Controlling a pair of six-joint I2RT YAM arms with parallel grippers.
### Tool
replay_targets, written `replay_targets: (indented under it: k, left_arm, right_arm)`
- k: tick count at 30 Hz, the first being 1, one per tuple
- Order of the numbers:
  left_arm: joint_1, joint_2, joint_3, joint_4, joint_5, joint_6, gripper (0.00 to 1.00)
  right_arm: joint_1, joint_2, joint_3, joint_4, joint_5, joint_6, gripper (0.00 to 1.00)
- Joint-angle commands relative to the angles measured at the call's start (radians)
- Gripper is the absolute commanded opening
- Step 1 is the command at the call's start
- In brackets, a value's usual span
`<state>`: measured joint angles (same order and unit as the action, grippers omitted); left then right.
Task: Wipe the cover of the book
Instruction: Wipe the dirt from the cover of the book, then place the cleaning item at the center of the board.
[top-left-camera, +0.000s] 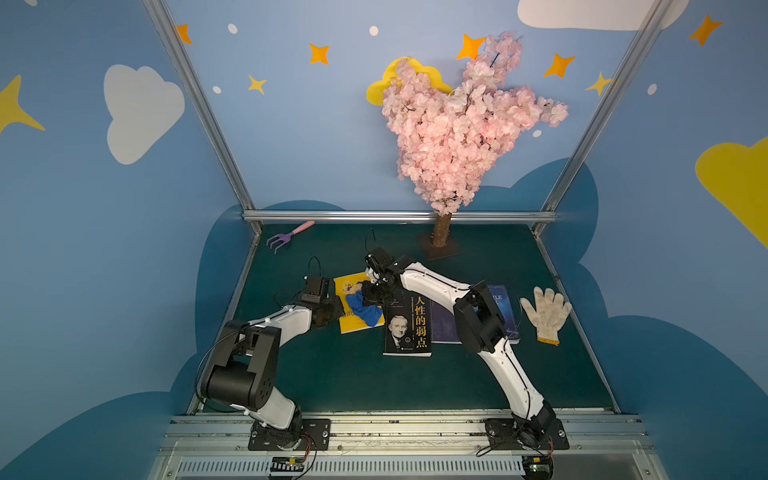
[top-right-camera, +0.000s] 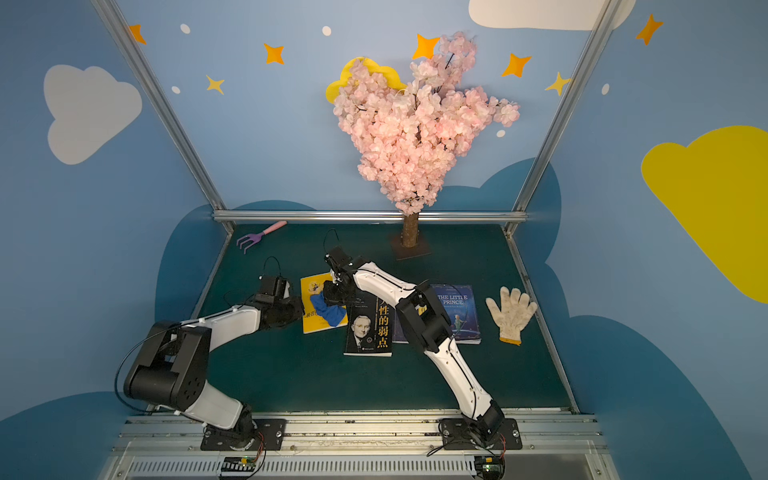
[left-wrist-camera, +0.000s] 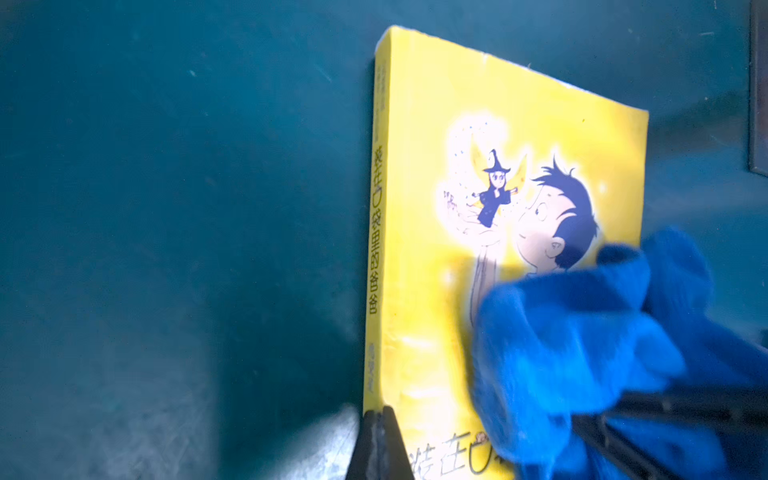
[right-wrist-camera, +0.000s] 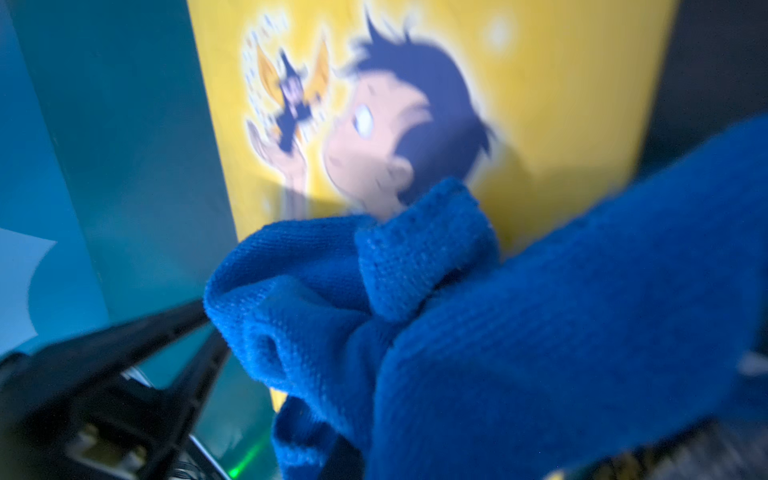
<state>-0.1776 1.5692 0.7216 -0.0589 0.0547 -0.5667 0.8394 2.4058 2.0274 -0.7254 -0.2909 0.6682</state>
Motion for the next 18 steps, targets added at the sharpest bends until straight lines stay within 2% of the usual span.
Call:
replay_targets:
  k: [1, 4, 8, 13, 18]
  left_arm:
    - [-0.011, 0.009, -0.019, -0.056, 0.059, 0.009, 0.03]
    - [-0.011, 0.008, -0.024, -0.050, 0.062, 0.008, 0.03]
    - [-0.011, 0.017, -0.018, -0.050, 0.075, 0.007, 0.03]
    - [-0.011, 0.009, -0.023, -0.047, 0.078, 0.008, 0.03]
    - [-0.011, 0.016, -0.019, -0.053, 0.073, 0.012, 0.03]
  right_arm:
    - [0.023, 0.023, -0.174, -0.148, 0.110, -0.030, 0.00]
    - [0.019, -0.036, -0.194, -0.178, 0.134, -0.063, 0.00]
    - [-0.021, -0.114, -0.138, -0.244, 0.219, -0.127, 0.00]
    - [-0.115, -0.135, 0.021, -0.357, 0.277, -0.186, 0.00]
    - [-0.192, -0.090, 0.181, -0.412, 0.291, -0.228, 0.00]
